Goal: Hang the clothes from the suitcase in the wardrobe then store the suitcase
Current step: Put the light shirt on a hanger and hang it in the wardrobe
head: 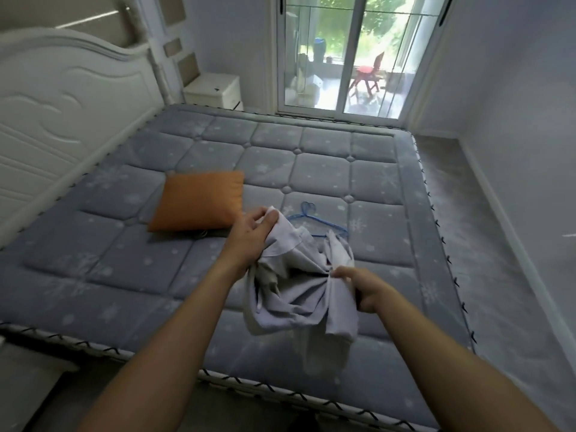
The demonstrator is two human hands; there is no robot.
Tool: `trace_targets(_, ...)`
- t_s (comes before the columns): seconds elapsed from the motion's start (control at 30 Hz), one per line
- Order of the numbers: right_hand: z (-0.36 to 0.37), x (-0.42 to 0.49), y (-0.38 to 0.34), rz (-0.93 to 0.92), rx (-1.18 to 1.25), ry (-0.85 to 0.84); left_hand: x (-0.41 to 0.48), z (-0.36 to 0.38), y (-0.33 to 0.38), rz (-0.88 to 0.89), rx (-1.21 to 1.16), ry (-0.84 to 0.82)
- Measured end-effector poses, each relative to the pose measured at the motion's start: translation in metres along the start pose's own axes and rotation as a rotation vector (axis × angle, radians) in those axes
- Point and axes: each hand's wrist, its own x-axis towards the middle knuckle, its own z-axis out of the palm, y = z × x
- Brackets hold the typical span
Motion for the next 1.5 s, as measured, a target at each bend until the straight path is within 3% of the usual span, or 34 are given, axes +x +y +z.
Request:
trace_targets(0.1,0.006,0.019,-0.023,-0.043,-0.185,0.017,0.039,0.000,0.004,-0.045,0.038,-0.045)
trace_targets(0.2,0.010,0.031,-0.061,-0.331,-0.276,0.051,0.070,0.010,0.003,-0.052,0.138,-0.090)
trace_targets(0.33,0.019,0.024,-0.115,-0.740,-0.170,-0.241,0.101,0.022,-0.005,-0.108,0.176,-0.130)
trace_targets(0.47,0.035,0.033,-0.140,-0.785,-0.267,-0.481,0.120,0.021,-0.013,-0.176,0.188,-0.172)
trace_targets(0.67,0.049,0.060,-0.145,-0.784,-0.282,-0.518,0.128,-0.008,-0.022,-0.225,0.072,-0.111)
trace_targets(0.73,0.053,0.064,-0.153,-0.812,-0.278,-0.516,0.123,-0.025,-0.034,-0.143,0.143,-0.142)
trace_targets(0.83,0.066,0.061,-0.172,-0.963,-0.410,-0.411,0.118,-0.048,-0.053,-0.062,0.380,-0.221)
trace_targets(0.97,0.100,0.051,-0.196,-1.167,-0.830,-0.334,0.112,-0.062,-0.088,-0.049,0.465,-0.247)
trace_targets(1.3,0.166,0.022,-0.206,-1.207,-1.481,0.049,0.078,-0.097,-0.148,-0.072,0.497,-0.025)
trace_targets(1.37,0.172,0.014,-0.210,-1.228,-1.504,0.132,0.071,-0.101,-0.151,-0.108,0.499,0.028)
trace_targets(1.5,0.174,-0.011,-0.222,-1.394,-1.296,0.271,0.061,-0.116,-0.149,-0.134,0.500,0.127)
